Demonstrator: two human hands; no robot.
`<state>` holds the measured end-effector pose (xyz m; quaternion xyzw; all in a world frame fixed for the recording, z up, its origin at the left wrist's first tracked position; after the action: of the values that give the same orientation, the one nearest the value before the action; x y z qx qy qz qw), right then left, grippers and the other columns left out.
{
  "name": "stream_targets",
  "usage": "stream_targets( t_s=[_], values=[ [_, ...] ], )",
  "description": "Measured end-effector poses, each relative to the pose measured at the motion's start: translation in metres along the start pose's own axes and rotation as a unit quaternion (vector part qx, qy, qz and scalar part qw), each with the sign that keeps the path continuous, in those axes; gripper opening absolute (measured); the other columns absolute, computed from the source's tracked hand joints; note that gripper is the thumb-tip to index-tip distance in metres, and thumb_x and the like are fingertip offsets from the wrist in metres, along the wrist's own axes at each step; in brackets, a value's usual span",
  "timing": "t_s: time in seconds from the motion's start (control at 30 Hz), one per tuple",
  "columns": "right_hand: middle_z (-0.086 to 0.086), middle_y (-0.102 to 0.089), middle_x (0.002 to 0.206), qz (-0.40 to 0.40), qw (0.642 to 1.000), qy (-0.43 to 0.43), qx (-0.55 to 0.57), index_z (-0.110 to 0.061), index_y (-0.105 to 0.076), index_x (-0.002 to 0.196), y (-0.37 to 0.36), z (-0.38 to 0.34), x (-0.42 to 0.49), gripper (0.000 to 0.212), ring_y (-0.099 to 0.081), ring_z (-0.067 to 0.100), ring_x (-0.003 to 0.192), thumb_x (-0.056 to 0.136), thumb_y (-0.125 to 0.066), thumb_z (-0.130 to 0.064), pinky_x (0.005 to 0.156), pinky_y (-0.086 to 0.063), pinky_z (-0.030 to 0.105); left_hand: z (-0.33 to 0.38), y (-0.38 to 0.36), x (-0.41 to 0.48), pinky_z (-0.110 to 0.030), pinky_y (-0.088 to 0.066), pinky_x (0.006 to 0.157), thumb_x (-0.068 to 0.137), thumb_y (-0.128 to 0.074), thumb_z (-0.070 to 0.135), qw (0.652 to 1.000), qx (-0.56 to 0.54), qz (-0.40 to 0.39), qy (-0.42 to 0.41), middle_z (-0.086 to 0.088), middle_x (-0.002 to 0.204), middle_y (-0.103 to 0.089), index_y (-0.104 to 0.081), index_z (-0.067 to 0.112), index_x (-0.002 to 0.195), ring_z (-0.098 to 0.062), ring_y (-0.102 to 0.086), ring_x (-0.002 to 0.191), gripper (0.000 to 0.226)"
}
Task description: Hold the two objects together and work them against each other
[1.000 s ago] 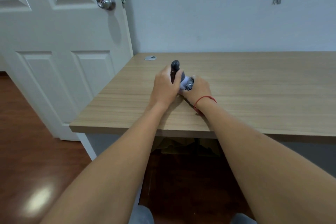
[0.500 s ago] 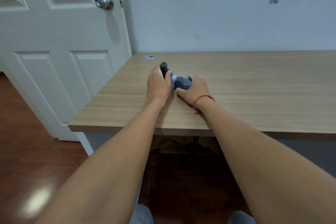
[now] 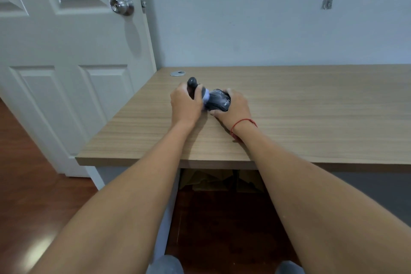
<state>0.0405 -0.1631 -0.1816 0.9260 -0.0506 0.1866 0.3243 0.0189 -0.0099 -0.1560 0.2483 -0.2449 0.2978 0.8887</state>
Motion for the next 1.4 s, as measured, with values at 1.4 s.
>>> stream_targets(
  t_s=[1.4],
  values=[
    [0.010,-0.059,0.124,-0.019,0.997,0.076,0.008,-0.010,-0.054,0.125,0.000,-0.010,-0.002,0.059,-0.054,0.023,0.114,0.072,-0.079,-0.009,0.090,-0.034,0.017,-0.006,-0.001,-0.003,-0.034,-0.040,0.073,0.093,-0.056,0.022,0.996,0.088,-0.002,0.027,-0.022,0.099,-0.065,-0.059,-0.003,0.094,-0.036,-0.059,0.096,0.026]
  ],
)
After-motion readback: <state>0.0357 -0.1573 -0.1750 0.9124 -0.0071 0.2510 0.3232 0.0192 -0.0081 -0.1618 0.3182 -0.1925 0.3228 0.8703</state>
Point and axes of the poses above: each hand's wrist, its own x-axis towards the middle knuckle, its own y-axis out of the back of the hand, z = x × y, the point moved 7 cm from there along x, towards the middle knuckle
